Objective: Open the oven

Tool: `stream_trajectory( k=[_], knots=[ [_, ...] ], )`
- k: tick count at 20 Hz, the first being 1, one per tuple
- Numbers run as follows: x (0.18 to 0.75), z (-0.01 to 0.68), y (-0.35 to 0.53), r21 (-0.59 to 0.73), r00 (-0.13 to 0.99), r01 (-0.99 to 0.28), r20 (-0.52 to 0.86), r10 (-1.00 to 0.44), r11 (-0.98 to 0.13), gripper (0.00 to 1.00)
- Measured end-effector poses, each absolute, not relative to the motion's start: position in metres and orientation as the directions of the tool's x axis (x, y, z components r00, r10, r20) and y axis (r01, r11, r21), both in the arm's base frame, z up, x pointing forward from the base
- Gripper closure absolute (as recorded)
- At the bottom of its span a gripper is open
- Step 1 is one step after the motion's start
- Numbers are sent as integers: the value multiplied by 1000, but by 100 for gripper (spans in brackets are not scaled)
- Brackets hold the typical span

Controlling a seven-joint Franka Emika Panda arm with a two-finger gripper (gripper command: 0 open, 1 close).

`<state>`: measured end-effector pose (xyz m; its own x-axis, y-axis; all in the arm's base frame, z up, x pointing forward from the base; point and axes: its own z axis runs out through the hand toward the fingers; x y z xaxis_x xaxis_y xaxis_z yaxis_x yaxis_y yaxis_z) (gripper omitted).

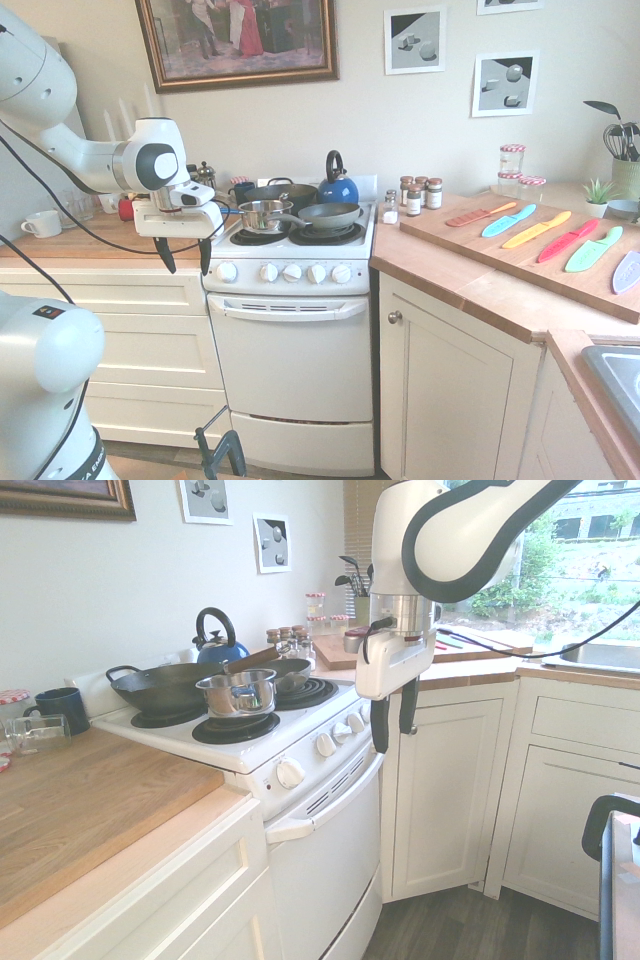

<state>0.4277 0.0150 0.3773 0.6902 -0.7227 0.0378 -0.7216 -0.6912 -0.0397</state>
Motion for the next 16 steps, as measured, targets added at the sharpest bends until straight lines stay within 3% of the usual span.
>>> stream_trajectory(
  k=[9,16],
  knots=[
    [422,316,-6,14,617,-785,-76,-783,-619,0],
    [471,235,-54,-76,658,-746,72,-750,-662,0]
  ],
)
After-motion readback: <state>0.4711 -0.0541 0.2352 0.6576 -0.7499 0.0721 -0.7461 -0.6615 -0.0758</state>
